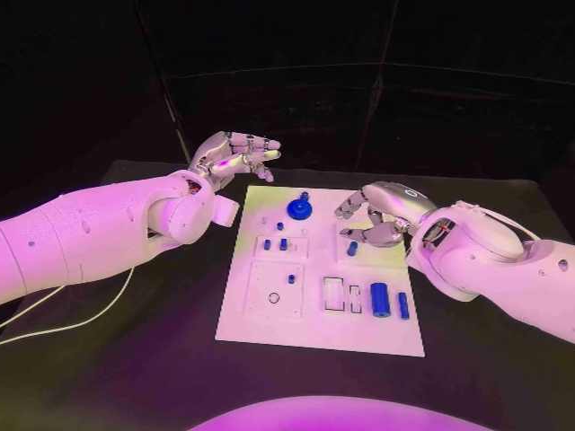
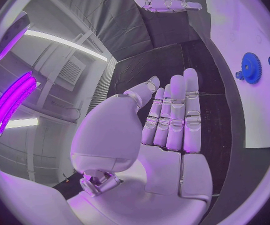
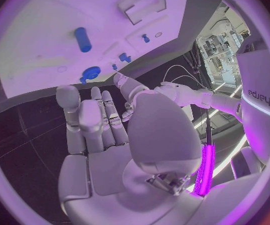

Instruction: Assemble the parts on the task board

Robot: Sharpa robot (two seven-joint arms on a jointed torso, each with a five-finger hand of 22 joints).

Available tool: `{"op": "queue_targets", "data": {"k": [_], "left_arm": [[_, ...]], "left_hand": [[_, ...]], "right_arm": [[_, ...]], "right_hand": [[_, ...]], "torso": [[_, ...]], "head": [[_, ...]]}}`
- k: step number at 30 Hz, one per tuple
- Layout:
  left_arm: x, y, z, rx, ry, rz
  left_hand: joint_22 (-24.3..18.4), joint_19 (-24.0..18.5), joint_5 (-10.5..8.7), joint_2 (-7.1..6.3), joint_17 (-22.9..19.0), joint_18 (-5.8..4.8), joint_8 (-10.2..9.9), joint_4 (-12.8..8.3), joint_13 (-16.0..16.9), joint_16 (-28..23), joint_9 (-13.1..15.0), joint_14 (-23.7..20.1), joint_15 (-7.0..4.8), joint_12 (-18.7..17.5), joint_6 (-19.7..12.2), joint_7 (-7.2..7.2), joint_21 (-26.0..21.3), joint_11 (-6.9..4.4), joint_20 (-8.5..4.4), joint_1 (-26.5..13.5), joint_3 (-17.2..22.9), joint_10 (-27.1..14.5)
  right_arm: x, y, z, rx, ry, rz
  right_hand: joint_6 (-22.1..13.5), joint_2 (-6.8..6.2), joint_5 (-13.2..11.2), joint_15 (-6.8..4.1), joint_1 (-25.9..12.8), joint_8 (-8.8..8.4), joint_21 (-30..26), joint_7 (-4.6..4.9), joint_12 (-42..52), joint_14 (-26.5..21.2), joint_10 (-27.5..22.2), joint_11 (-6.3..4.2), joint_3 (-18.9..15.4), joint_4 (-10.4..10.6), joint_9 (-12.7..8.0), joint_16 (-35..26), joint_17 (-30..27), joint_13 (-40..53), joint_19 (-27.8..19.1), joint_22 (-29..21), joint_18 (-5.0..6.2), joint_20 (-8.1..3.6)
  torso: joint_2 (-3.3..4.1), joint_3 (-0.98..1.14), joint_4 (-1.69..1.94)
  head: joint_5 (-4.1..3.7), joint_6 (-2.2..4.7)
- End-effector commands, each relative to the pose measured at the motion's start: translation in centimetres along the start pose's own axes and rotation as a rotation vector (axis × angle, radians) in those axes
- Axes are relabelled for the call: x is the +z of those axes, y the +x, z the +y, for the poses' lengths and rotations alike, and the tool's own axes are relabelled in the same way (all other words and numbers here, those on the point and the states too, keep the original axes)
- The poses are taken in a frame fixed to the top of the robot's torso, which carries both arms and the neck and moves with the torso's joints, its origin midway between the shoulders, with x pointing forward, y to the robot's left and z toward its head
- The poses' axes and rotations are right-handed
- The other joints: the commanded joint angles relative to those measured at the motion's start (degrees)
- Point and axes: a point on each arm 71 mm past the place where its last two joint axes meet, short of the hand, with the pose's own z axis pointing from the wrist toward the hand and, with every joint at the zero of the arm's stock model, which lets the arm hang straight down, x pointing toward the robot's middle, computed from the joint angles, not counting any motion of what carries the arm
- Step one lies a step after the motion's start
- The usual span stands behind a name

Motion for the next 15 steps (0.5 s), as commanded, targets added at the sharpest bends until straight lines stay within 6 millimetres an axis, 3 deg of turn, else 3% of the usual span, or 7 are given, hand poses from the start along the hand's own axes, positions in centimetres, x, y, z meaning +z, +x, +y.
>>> {"op": "queue_targets", "data": {"k": [1,5,15], "left_arm": [[0.1,0.1,-0.1,-0.008,0.006,0.013],[0.1,0.2,-0.1,-0.009,0.007,0.015],[0.1,0.3,-0.1,-0.009,0.009,0.017]], "left_hand": [[-0.1,-0.3,0.14,0.09,-0.1,0.71,-0.3,0.2,-0.1,-0.3,-0.1,-0.2,0.27,0.1,-0.6,0.02,-0.3,0.04,0.18,-0.6,-0.5,-0.4],[-0.1,-0.3,0.14,0.09,-0.1,0.71,-0.3,0.2,-0.1,-0.3,-0.1,-0.2,0.27,0.1,-0.6,0.02,-0.3,0.04,0.18,-0.6,-0.5,-0.4],[-0.2,-0.3,0.14,0.14,-0.2,0.71,-0.3,0.3,0.0,-0.3,-0.1,-0.2,0.3,0.2,-0.6,0.03,-0.4,0.06,0.21,-0.7,-0.6,-0.5]], "right_arm": [[-0.1,0.3,-0.8,-0.072,0.028,0.104],[-0.3,0.4,-1.6,-0.109,0.042,0.161],[-0.1,1.2,-1.8,-0.136,0.049,0.269]], "right_hand": [[-0.6,-0.34,-0.1,0.05,0.0,-0.42,0.0,-0.2,0.0,0.5,-0.8,-0.1,-0.9,0.0,-0.1,-0.1,-0.5,0.0,0.3,-0.3,-0.82,-0.12],[-1.0,-0.39,0.3,-0.02,0.3,-0.44,-0.4,-0.46,0.3,0.3,-1.9,-0.2,-2.4,0.0,0.0,-0.4,-1.0,0.0,-0.1,-0.9,-0.72,-0.15],[-1.1,0.07,2.0,0.02,1.1,-0.24,-1.6,-0.69,1.5,0.0,-4.8,-0.19,-6.5,0.5,0.0,-0.5,-1.7,0.1,-1.3,-2.6,-0.48,-0.11]], "torso": [[0.09,0.02,0.05],[0.0,0.0,-0.08],[0.0,0.02,0.05]], "head": [[-0.22,0.26],[-0.29,0.2],[-0.42,0.37]]}}
